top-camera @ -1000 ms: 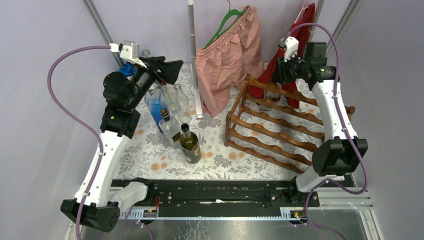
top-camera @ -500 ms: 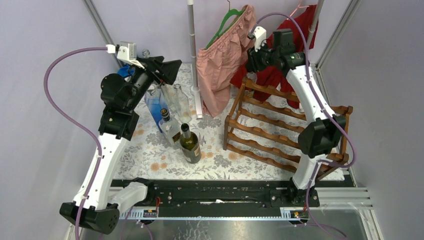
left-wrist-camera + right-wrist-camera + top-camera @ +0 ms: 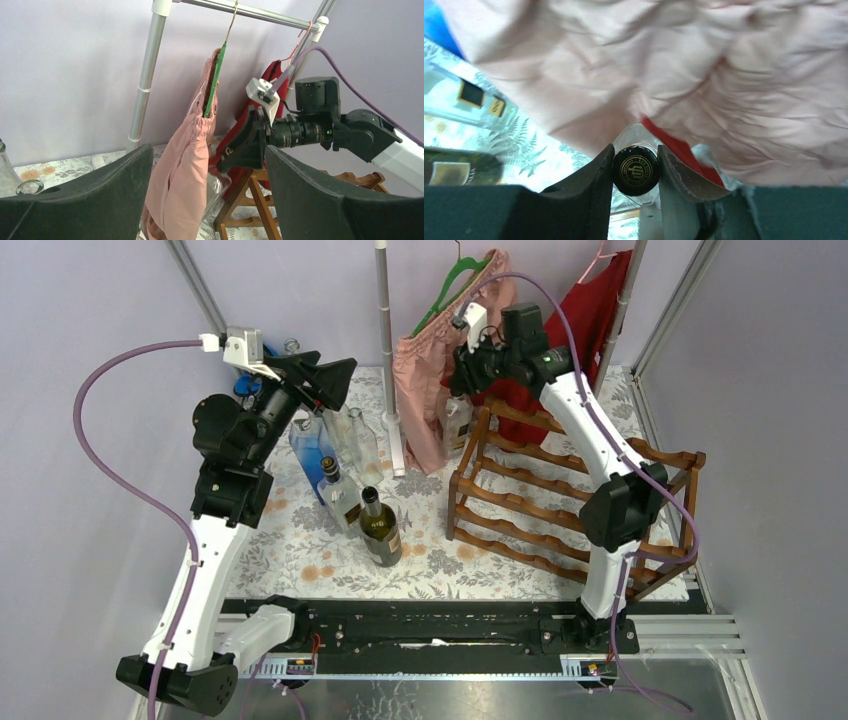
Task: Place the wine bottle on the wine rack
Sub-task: Pick up the wine bottle from the center of the board, then place the wine bottle at the center of the board.
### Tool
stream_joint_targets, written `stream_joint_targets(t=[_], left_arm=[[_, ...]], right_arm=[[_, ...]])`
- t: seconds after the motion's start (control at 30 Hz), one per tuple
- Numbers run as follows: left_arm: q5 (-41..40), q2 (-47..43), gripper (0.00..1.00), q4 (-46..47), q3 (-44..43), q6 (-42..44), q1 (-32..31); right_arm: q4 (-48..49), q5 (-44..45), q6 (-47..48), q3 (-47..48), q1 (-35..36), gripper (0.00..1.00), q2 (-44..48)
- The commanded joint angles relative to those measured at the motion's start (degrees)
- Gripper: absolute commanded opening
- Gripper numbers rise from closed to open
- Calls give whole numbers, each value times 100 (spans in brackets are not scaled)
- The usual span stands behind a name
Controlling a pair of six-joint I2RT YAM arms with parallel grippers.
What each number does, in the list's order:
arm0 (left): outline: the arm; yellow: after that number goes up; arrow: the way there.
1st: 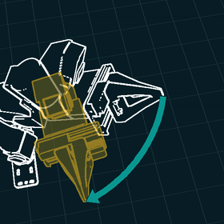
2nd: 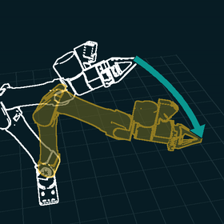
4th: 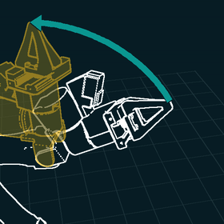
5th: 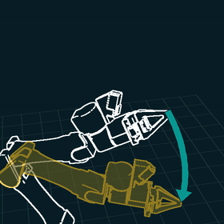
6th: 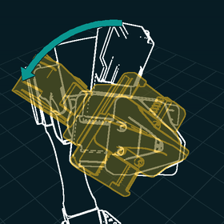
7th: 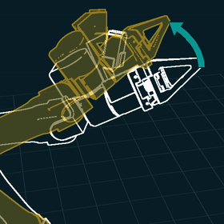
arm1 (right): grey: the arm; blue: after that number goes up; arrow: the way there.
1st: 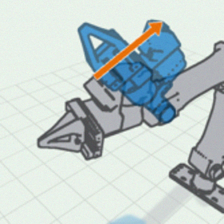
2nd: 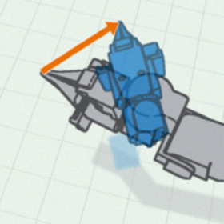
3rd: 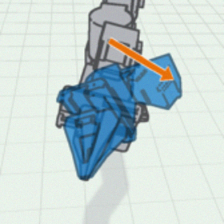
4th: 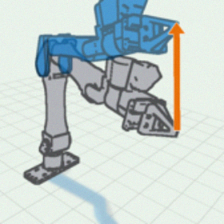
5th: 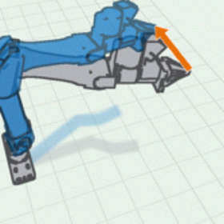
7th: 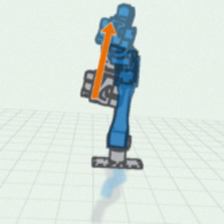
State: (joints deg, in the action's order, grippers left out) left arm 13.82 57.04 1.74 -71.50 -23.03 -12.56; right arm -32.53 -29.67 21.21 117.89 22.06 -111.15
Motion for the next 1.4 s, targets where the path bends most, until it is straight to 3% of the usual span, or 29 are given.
stream_joint_targets(t=[0.0,0.47,0.77,0.83,0.97,1.13,1.37], left_arm=[[-163,-131,88,237,46,65,-23],[-91,9,88,309,33,106,-28],[-162,-137,88,279,126,114,-27],[-174,-162,88,263,142,123,-27],[-170,-173,88,245,146,132,-26],[-153,-168,88,254,145,145,-25],[-104,-164,89,287,151,129,-26]], right_arm=[[784,-558,-126,-299,252,0,705],[967,-1286,-258,-1547,985,0,1621],[1037,-1144,-104,-1776,1454,1,1601],[981,-1130,10,-1850,1556,5,1624],[930,-1094,119,-2034,1694,23,1700],[831,-1279,-50,-1770,1713,55,1670],[638,-1712,-302,-1250,1716,74,1686]])
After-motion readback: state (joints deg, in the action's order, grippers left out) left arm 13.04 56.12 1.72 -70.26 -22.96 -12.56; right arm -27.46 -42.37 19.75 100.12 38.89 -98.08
